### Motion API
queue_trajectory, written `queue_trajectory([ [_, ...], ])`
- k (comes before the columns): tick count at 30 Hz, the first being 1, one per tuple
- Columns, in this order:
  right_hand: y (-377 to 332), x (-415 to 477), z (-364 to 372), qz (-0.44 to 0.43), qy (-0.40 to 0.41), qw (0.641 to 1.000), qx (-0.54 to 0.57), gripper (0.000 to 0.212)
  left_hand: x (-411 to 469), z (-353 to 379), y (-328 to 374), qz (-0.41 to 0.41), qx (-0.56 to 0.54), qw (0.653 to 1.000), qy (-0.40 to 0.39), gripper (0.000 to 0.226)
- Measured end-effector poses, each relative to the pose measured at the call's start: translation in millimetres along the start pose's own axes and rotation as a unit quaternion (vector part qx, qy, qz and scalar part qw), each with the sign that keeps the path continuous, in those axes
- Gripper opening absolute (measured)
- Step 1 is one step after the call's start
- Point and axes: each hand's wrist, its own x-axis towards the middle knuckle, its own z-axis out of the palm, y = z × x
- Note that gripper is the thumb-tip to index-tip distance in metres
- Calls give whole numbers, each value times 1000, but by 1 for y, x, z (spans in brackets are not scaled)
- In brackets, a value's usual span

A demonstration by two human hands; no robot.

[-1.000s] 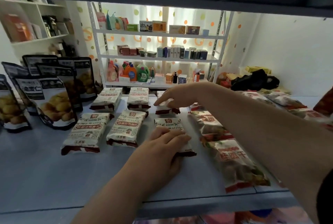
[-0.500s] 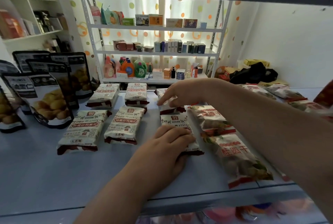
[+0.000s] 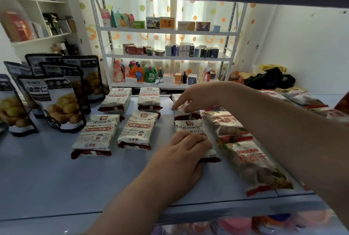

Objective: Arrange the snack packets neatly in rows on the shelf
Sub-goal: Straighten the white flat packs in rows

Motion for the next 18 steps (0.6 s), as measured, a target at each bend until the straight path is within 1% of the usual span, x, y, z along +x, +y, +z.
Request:
queue_trajectory([
  [7,5,8,0,-4,-4,1000,0,45,-1,1,-4,19,-29,999,5,46],
  [13,12,12,1,-5,-4,1000,19,44,0,-1,-1,22,-22,1000,2,46],
  [16,14,12,-4,2,-19,1000,17,45,-2,-7,3,14,-11,1000,1,55],
  [17,14,13,-7,-2,-14,1000,11,47,-4,-12,2,-1,-10,1000,11,59],
  [18,14,14,-12,-11,10,1000,8,49,-6,-20,-4,-18,-9,999,31,61],
])
